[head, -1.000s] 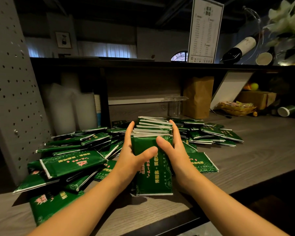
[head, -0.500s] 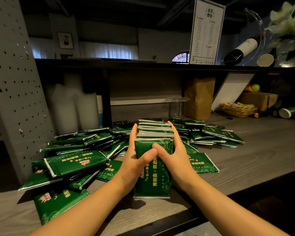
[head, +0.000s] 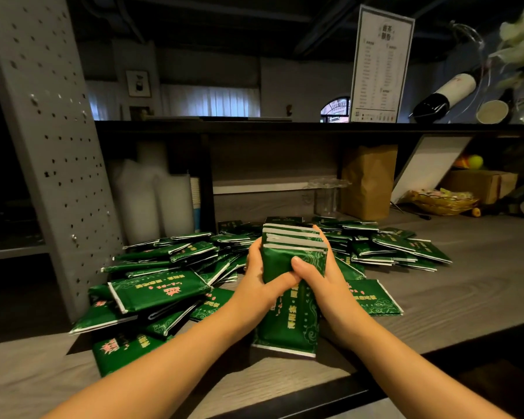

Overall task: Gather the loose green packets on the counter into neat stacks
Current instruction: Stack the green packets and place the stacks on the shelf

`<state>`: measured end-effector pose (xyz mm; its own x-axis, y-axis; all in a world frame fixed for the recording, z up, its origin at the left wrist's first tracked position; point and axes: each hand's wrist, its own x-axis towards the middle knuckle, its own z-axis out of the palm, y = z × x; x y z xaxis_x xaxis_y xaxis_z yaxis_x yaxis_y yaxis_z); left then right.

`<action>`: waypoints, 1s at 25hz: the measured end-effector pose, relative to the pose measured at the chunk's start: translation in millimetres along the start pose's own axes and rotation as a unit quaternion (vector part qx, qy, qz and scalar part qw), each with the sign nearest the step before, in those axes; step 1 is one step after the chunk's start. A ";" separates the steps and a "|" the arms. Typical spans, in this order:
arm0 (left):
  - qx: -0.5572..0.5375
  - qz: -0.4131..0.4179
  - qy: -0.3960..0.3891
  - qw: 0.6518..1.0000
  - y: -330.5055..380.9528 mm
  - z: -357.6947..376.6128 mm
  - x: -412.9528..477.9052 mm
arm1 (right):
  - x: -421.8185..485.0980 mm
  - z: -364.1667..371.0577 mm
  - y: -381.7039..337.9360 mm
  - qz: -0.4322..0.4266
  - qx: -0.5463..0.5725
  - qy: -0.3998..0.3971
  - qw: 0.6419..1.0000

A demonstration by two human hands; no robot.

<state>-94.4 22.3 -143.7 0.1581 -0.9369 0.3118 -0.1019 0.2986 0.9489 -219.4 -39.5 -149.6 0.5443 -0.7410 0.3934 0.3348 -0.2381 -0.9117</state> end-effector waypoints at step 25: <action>0.151 0.048 0.324 0.933 158.8 -187.2 -160.6 | 18.3 257.1 -109.5 -0.070 -0.055 -0.213 0.973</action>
<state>47.9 254.2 -34.0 0.6851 -0.5719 0.4512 -0.4024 0.2192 0.8888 -48.3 134.5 -12.2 0.7766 -0.3749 0.5063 0.3561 -0.4017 -0.8437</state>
